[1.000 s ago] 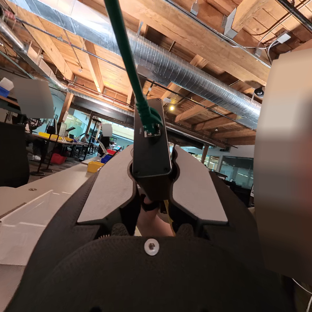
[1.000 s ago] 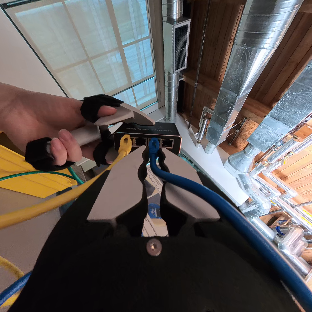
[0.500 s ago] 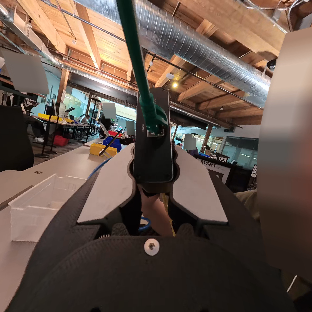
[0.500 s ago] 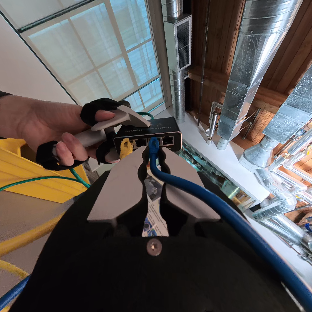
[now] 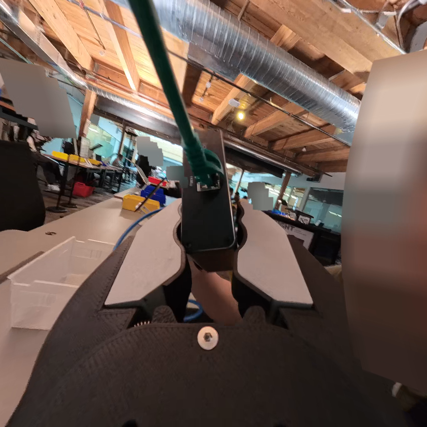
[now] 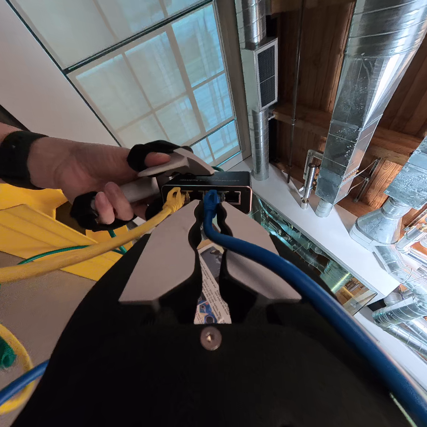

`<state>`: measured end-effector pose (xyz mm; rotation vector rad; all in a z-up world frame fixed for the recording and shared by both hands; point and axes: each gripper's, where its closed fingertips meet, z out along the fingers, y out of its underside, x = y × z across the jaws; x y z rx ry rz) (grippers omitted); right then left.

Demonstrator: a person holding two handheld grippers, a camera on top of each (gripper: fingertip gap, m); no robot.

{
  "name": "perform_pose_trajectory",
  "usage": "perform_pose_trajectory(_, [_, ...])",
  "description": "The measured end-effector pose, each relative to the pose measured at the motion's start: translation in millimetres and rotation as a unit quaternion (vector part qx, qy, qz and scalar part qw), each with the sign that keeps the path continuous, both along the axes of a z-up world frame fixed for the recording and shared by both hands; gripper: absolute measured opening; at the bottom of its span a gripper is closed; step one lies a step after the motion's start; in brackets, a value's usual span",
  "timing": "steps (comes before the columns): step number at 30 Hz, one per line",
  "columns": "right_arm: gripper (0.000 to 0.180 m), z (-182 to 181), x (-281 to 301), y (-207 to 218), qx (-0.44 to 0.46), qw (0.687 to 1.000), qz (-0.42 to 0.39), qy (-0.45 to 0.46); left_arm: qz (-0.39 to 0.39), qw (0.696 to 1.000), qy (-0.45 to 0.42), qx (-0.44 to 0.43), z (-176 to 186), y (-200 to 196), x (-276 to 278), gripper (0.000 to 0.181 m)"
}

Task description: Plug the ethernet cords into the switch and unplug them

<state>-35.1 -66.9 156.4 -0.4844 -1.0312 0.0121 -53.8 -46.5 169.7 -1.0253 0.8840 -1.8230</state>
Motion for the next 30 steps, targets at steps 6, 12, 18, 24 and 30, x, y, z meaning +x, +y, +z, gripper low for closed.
perform_pose_trajectory(6, [0.012, -5.7, -5.5, -3.2, 0.014, 1.000, -0.001, -0.025, -0.010, 1.000, -0.024, -0.016, 1.5, 2.6, -2.4, 0.039])
perform_pose_trajectory(12, [0.013, -10.2, -7.9, -3.5, 0.004, 0.999, 0.011, -0.030, -0.009, 0.999, 0.013, 0.028, -1.8, -6.1, -4.2, 0.038])
perform_pose_trajectory(18, [0.012, -9.8, -8.7, -4.2, -0.021, 0.999, 0.030, -0.024, -0.019, 0.999, 0.013, 0.023, -3.0, -6.3, -4.4, 0.039])
perform_pose_trajectory(24, [0.012, -7.7, -11.2, 0.4, -0.030, 0.999, 0.008, -0.015, -0.004, 0.999, 0.016, 0.034, -2.9, -4.2, -7.1, 0.039])
perform_pose_trajectory(30, [0.012, -3.4, -11.4, -6.9, -0.014, 1.000, 0.019, -0.002, 0.030, 0.998, 0.011, 0.055, 6.7, -7.5, -9.2, 0.040])
